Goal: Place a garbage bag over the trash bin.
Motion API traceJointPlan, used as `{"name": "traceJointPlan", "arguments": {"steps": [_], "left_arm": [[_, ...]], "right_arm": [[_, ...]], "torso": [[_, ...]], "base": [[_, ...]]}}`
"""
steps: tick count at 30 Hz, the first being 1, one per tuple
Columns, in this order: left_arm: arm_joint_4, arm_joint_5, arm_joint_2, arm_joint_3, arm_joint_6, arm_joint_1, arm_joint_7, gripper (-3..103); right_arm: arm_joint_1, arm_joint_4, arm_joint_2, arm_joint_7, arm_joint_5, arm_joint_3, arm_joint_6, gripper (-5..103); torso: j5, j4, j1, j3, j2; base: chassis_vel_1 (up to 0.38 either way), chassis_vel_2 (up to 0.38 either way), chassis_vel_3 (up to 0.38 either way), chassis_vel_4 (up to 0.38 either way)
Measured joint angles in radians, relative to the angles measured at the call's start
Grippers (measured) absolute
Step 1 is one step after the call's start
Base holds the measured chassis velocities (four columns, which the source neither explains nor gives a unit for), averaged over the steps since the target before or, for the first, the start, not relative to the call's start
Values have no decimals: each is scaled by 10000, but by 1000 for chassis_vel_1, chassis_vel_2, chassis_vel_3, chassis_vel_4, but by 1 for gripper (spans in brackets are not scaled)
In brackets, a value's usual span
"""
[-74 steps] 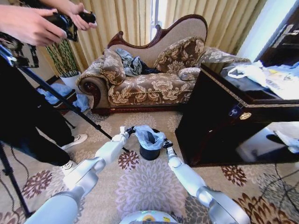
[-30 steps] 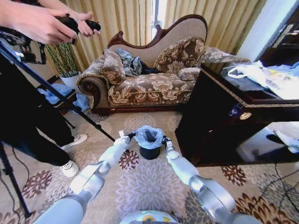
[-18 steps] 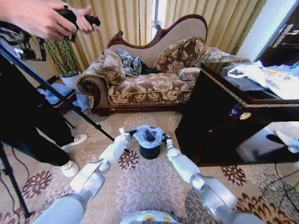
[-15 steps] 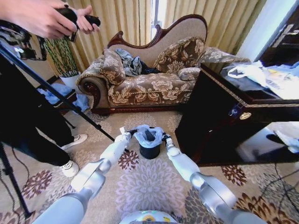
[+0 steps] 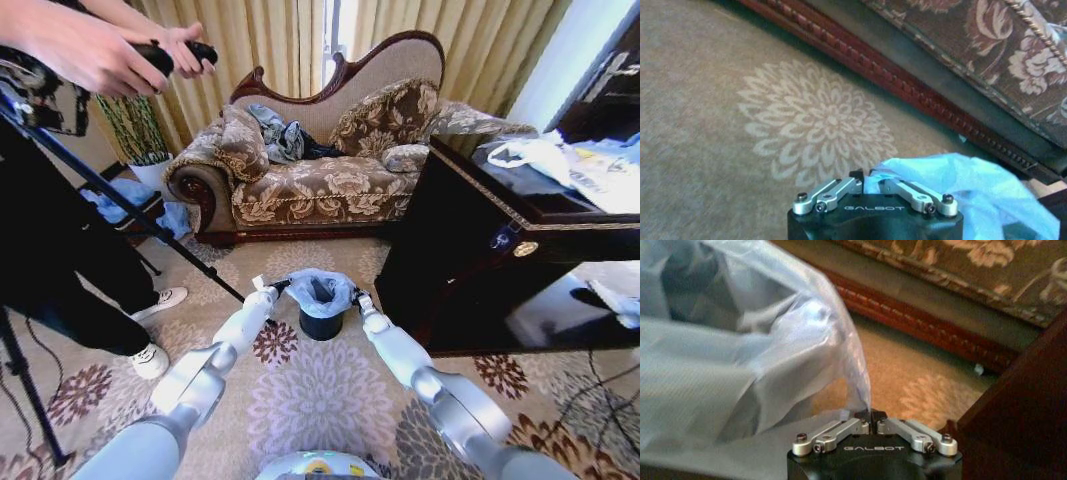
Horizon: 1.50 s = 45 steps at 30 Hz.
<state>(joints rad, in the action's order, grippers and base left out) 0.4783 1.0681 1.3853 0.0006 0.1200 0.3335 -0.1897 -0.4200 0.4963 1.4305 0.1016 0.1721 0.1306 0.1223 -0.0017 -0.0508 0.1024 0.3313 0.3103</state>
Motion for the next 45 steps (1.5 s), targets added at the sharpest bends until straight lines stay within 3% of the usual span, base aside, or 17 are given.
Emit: {"name": "traceJointPlan", "arguments": {"steps": [19, 23, 30, 33, 34, 35, 36, 37, 39, 43, 44, 45], "left_arm": [[0, 181, 5, -239, 70, -150, -310, 11], [-2, 166, 24, -295, 83, -85, -266, 11], [249, 234, -126, -194, 192, 76, -123, 11], [244, 241, -128, -173, 201, 128, -92, 16], [229, 240, -122, -170, 201, 139, -87, 16], [229, 240, -122, -170, 201, 139, -87, 16], [198, 238, -106, -168, 201, 154, -77, 18], [180, 234, -92, -172, 202, 159, -75, 18], [131, 206, -58, -184, 208, 180, -73, 18], [151, 203, -67, -187, 232, 217, -63, 19], [190, 222, -83, -187, 252, 242, -44, 19], [190, 222, -83, -187, 252, 242, -44, 19]], "right_arm": [[390, -859, 418, -927, 713, 53, 1189, 0], [416, -865, 446, -809, 604, 146, 1178, 0], [44, 2, -45, -396, -693, 11, 307, -2], [-64, 168, -167, -361, -1145, -65, -66, 14], [-69, 165, -166, -373, -1162, -70, -103, 14], [-69, 165, -166, -373, -1162, -70, -103, 14], [-68, 90, -123, -395, -1183, -76, -128, 25], [-65, 25, -80, -413, -1186, -79, -128, 25], [-57, -205, 95, -438, -1217, -106, -56, 36], [-97, -250, 164, -318, -1319, -207, -13, 46], [-116, -223, 114, -272, -1382, -215, -13, 57], [-116, -223, 114, -272, -1382, -215, -13, 57]], "torso": [[-3, -3, 0, 0, 2], [6, 0, 0, -1, 2], [2, 1, 0, -1, 2], [2, -1, 0, -1, 2], [2, 0, 0, 0, 2], [2, 0, 0, 0, 2], [-1, 1, 0, -1, 2], [0, 0, 0, -1, 2], [0, 0, 0, 0, 2], [1, 2, 0, -1, 2], [1, 2, 0, 0, 2], [1, 2, 0, 0, 2]], "base": [[0, 0, 0, 0], [0, 0, 0, 0], [0, 0, 0, 0], [0, 0, 0, 0], [0, 0, 0, 0], [0, 0, 0, 0], [0, 0, 0, 0], [0, 0, 0, 0], [0, 0, 0, 0], [0, 0, 0, 0], [0, 0, 0, 0], [0, 0, 0, 0]]}}
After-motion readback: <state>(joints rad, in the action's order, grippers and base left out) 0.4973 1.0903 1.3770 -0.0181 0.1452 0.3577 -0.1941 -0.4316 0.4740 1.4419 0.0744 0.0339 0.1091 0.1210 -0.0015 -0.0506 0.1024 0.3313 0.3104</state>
